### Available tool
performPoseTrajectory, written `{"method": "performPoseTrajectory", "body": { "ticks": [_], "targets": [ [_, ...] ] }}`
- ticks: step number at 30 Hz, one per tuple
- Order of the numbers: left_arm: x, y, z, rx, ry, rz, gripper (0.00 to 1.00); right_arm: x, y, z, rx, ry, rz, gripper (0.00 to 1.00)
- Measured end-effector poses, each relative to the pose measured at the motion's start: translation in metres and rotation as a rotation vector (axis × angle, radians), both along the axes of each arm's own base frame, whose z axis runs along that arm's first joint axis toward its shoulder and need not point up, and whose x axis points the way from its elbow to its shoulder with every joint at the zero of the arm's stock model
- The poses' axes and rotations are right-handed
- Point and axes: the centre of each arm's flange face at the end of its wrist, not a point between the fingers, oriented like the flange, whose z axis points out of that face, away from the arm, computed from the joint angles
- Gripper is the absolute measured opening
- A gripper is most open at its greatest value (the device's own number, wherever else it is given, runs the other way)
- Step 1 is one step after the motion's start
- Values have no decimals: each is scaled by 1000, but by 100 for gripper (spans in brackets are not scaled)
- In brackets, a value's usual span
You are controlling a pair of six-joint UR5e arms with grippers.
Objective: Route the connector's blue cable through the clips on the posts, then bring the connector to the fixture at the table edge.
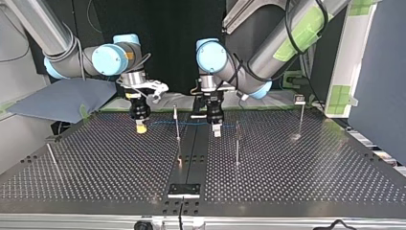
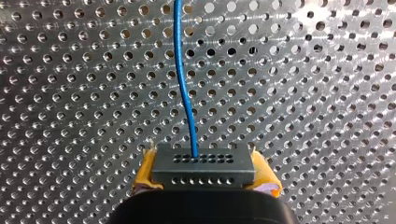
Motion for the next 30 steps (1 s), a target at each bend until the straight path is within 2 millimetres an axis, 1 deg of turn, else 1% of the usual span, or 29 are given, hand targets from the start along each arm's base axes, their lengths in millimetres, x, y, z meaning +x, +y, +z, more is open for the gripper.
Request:
{"method": "performPoseTrajectory", "body": {
  "ticks": [7,8,9,11,12,13,14,15,16,23,30],
  "targets": [
    [4,2,0,12,-11,-4,100,0,1,-1,5,5,1,0],
    [4,2,0,13,-14,-4,78,0,1,-1,5,6,1,0],
    [5,2,1,14,-18,-6,78,0,1,-1,5,6,1,0],
    [5,2,1,14,-24,-10,50,0,1,-1,5,6,0,0],
    [6,2,1,15,-27,-13,50,0,1,-1,5,7,0,0],
    [6,2,1,15,-28,-14,29,0,1,-1,5,7,0,0],
    [6,2,1,16,-28,-14,16,0,1,-1,6,7,0,0],
    [6,2,1,17,-29,-15,16,-1,1,-1,6,7,0,0],
    [6,3,0,18,-29,-14,2,-1,1,-1,6,7,0,0],
    [6,5,-2,28,-25,-14,2,-1,1,-1,9,10,-1,0],
    [4,3,-6,39,-28,-47,2,-4,3,-4,37,25,-3,0]
  ]
}}
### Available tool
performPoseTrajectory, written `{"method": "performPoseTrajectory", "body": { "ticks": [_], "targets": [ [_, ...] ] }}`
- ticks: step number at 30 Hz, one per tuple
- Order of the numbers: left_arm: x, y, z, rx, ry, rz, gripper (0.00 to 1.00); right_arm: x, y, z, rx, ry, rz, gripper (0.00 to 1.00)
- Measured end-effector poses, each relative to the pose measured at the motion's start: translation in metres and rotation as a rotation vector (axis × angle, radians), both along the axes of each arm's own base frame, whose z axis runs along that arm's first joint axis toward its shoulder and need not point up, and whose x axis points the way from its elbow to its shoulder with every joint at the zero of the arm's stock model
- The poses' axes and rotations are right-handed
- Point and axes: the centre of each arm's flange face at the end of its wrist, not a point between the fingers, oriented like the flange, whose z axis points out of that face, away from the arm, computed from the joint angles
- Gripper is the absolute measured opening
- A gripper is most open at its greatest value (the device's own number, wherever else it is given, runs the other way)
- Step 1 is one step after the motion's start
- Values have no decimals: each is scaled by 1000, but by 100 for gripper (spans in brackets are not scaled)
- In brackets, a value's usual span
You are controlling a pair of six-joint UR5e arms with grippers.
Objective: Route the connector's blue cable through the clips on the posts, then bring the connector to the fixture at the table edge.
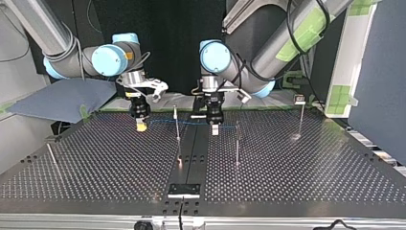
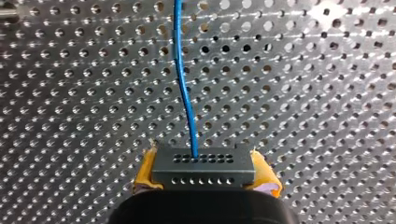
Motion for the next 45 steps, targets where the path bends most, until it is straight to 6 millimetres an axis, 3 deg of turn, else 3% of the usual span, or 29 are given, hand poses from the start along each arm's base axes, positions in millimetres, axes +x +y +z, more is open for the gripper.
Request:
{"method": "performPoseTrajectory", "body": {
  "ticks": [7,15,25,36,45],
  "targets": [
    [-7,-4,-11,17,16,-30,2,-7,9,-16,51,39,-8,0],
    [-11,-10,-41,39,43,-45,2,-19,17,-40,71,47,-21,0],
    [-18,-15,-56,51,52,-69,2,-35,28,-66,109,65,-38,0],
    [-18,-28,-106,78,87,-87,2,-50,38,-87,130,81,-56,0],
    [-24,-29,-119,87,104,-85,2,-62,39,-100,113,66,-77,0]
  ]
}}
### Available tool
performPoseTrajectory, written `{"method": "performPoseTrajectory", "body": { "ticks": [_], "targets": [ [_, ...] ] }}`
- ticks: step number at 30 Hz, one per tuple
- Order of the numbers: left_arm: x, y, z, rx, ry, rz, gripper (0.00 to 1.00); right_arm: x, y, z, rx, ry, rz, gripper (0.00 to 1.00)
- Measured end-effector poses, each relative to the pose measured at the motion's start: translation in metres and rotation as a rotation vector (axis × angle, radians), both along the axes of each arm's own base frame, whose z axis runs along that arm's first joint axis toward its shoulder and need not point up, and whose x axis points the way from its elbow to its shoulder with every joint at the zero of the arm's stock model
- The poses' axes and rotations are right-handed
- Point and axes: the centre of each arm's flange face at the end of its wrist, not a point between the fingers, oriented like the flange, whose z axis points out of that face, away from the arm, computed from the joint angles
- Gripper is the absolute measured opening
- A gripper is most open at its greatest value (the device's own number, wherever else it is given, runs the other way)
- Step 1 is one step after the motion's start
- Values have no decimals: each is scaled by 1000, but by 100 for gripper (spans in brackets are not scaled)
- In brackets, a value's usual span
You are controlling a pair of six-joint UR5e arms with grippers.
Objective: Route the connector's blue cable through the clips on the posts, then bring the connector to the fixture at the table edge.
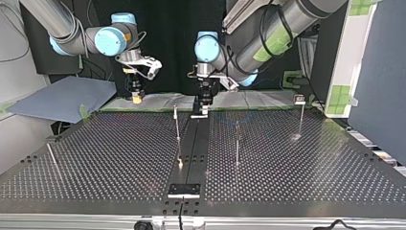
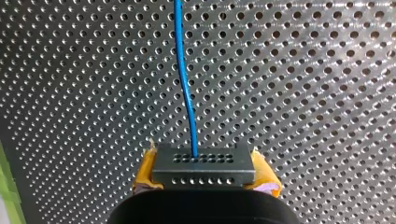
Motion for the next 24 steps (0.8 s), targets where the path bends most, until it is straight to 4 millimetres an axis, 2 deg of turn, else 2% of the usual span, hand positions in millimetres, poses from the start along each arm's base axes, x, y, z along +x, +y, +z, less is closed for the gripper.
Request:
{"method": "performPoseTrajectory", "body": {
  "ticks": [9,15,24],
  "targets": [
    [-6,-4,-2,1,2,-7,2,-6,-7,-5,-19,-10,-13,0],
    [-9,-7,-3,1,3,-7,2,-7,-12,-25,-5,-7,-17,0],
    [-7,-21,-30,-2,12,-21,2,-9,-15,-34,-2,-7,-13,0]
  ]
}}
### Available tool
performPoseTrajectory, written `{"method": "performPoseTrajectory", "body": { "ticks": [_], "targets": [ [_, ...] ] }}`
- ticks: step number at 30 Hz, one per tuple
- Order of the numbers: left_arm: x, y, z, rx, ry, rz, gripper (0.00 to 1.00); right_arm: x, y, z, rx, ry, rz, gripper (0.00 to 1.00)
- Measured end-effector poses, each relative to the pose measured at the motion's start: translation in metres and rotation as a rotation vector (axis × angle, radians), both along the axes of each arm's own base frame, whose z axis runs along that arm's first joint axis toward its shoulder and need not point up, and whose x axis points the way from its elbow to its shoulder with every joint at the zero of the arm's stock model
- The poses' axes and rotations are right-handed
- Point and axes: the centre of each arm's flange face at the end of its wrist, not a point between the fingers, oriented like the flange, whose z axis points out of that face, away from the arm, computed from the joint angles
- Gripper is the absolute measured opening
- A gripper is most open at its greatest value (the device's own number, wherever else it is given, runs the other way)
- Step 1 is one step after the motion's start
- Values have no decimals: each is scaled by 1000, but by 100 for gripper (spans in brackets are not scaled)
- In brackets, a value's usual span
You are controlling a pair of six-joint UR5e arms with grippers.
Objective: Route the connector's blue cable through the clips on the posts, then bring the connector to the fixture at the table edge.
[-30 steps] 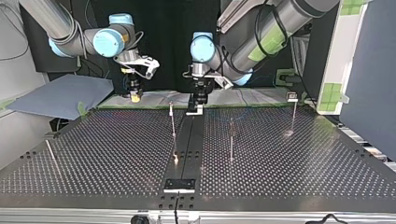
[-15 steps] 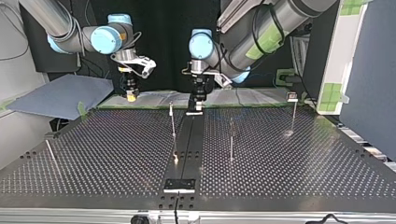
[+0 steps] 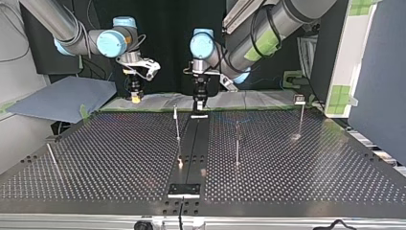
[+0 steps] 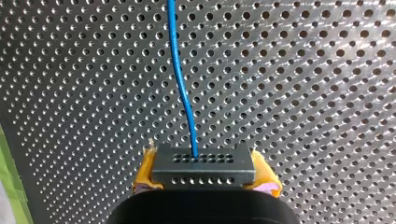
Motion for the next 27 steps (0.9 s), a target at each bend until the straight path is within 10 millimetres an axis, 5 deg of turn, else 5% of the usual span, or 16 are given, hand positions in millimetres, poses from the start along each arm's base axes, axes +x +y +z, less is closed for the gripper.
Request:
{"method": "performPoseTrajectory", "body": {
  "ticks": [11,27],
  "targets": [
    [-3,-7,-31,19,29,-11,4,-10,-11,-15,4,5,-15,0],
    [2,-20,-21,3,6,-26,4,-24,-31,-24,-15,-18,-3,0]
  ]
}}
